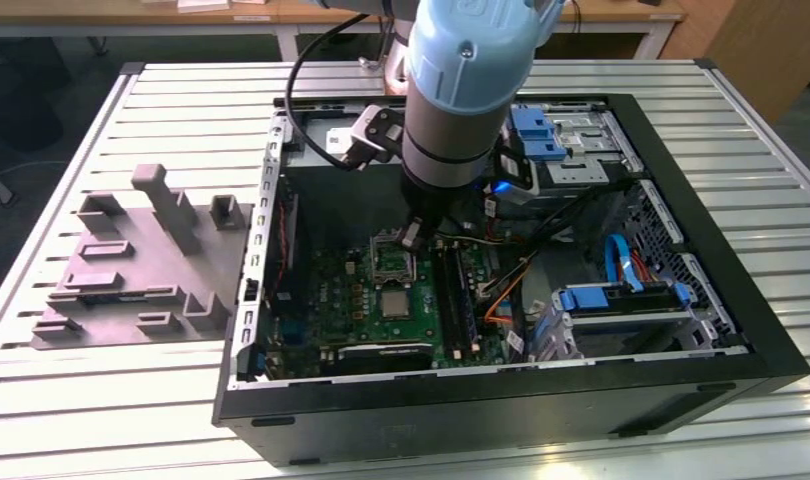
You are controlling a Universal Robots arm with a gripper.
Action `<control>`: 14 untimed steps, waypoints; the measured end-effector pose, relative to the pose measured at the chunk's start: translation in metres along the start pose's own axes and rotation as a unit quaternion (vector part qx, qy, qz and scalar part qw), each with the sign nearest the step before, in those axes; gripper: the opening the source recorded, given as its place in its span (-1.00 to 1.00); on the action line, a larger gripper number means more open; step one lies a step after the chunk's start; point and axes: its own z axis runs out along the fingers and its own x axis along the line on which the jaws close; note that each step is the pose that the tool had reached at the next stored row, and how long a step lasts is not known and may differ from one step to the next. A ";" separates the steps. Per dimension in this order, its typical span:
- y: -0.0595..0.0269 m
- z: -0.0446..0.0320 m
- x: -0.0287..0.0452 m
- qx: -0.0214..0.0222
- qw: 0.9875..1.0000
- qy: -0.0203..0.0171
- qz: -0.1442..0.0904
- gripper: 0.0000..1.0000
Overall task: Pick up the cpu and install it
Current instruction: 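Close the cpu cover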
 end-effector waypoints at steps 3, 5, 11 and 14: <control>0.0001 0.0018 -0.0002 -0.001 1.000 -0.001 0.000 -0.79; 0.0001 0.0029 -0.0002 -0.001 1.000 -0.001 0.000 -0.79; 0.0005 0.0060 -0.0009 -0.002 1.000 -0.003 0.000 -0.79; 0.0008 0.0075 -0.0013 -0.002 1.000 -0.003 0.000 -0.79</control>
